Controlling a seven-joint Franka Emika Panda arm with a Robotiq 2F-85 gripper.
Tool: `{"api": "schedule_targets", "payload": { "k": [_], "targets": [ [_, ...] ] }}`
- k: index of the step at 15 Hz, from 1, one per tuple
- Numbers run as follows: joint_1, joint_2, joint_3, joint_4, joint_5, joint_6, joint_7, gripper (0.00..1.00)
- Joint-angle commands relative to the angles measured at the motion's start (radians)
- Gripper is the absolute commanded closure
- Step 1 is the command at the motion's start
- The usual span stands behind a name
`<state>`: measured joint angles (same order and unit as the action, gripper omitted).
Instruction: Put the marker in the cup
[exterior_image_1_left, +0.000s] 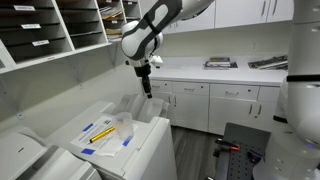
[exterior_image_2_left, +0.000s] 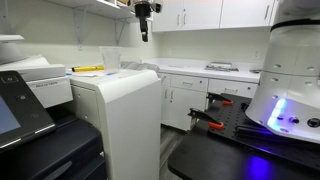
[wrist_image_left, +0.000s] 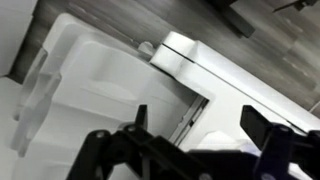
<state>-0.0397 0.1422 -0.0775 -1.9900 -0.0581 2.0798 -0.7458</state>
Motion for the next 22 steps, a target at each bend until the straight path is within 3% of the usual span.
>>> {"api": "schedule_targets", "payload": {
  "k": [1, 10, 12, 22],
  "targets": [
    [-0.023, 0.112, 0.055, 0.122, -0.004, -0.005, -0.171, 0.0],
    [-0.038, 0.249, 0.141, 0.251, -0.05, -0.003, -0.593, 0.0],
    [-0.03, 0.239, 0.135, 0.231, -0.038, -0.001, -0.546, 0.0],
    [-0.03, 0.246, 0.143, 0.236, -0.039, 0.01, -0.579, 0.0]
  ]
}}
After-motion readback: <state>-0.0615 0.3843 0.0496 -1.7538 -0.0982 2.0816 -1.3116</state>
